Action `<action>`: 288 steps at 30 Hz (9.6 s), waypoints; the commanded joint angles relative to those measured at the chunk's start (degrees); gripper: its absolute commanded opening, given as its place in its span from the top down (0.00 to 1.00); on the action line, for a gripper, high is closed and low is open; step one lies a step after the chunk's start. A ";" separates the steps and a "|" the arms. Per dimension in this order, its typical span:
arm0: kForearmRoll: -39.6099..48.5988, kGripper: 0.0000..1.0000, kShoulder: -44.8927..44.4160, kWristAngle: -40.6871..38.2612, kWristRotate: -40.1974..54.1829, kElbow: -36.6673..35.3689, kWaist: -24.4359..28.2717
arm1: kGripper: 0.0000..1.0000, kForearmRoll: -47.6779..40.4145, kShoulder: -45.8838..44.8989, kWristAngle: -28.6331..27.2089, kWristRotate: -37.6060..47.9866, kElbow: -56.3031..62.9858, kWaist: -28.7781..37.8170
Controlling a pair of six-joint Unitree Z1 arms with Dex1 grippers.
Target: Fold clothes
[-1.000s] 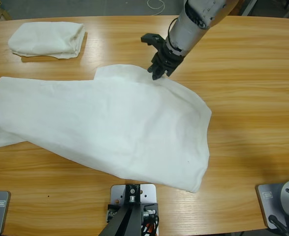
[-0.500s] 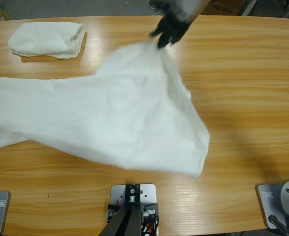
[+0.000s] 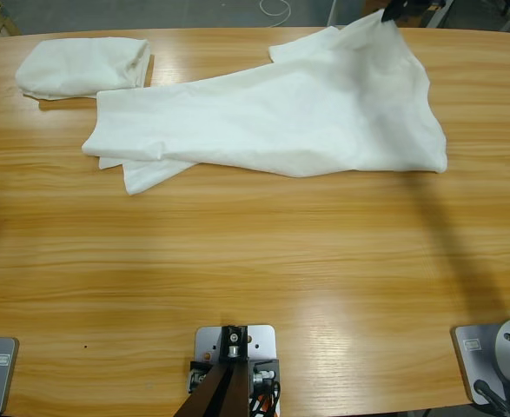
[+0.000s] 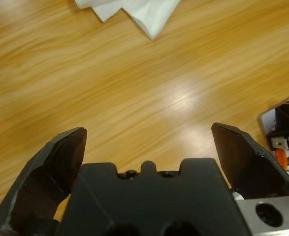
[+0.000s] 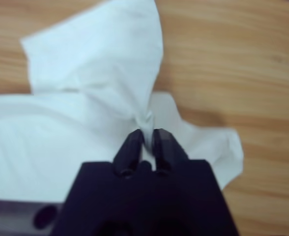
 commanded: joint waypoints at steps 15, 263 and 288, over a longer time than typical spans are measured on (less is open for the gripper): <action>0.58 0.00 0.32 0.62 -0.38 0.33 -0.42 | 0.00 -32.78 -39.83 6.71 33.31 73.91 -8.70; 0.86 0.00 1.34 0.57 -0.38 -0.13 -0.45 | 0.00 -9.70 -74.71 -9.18 48.41 74.98 22.68; -8.13 0.14 48.26 12.84 43.21 -17.32 -12.76 | 0.02 -4.93 -63.51 -17.32 40.29 69.66 34.86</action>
